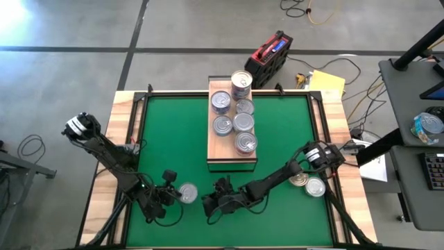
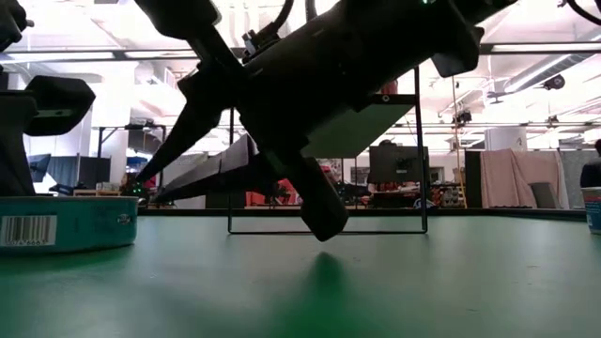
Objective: Stack canned seafood by type on shelf
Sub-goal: Stack the light blue tuna can on top of the light blue can on the shelf
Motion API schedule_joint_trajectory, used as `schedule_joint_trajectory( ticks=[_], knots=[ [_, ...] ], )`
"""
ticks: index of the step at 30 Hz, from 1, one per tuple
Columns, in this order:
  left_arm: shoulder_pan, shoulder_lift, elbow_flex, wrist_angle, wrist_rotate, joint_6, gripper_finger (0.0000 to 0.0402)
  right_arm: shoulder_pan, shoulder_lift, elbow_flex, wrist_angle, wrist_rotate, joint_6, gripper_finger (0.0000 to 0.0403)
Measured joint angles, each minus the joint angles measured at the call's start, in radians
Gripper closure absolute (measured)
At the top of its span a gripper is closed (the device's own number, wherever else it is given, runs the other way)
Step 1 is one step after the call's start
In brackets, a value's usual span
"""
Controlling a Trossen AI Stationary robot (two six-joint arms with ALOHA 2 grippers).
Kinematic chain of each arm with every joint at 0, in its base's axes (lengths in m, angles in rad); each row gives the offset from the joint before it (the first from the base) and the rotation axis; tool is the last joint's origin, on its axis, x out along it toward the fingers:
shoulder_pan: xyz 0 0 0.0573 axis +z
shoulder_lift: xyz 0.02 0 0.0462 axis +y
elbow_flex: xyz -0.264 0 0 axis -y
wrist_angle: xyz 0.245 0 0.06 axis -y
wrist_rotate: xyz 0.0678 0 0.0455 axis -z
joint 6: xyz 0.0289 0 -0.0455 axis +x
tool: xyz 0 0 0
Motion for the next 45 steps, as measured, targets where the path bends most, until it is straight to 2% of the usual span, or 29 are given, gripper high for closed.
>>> schedule_joint_trajectory(
  ticks=[12, 21, 28, 35, 45],
  knots=[
    [-0.011, 0.002, -0.024, 0.087, 0.029, -0.008, 0.0401, 0.007, 0.005, 0.000, -0.001, 0.018, 0.051, 0.0212],
    [-0.016, 0.003, -0.079, 0.221, 0.012, -0.023, 0.0401, 0.007, 0.027, 0.000, 0.030, 0.013, 0.063, 0.0156],
    [-0.043, 0.003, -0.106, 0.233, -0.024, -0.101, 0.0401, 0.007, 0.040, 0.023, 0.029, -0.002, 0.034, 0.0134],
    [-0.079, 0.004, -0.112, 0.244, -0.075, -0.114, 0.0401, 0.006, 0.060, 0.129, -0.166, -0.018, 0.020, 0.0134],
    [-0.084, 0.004, -0.118, 0.269, -0.084, -0.082, 0.0401, -0.001, 0.128, 0.235, -0.160, -0.001, -0.012, 0.0137]
  ],
)
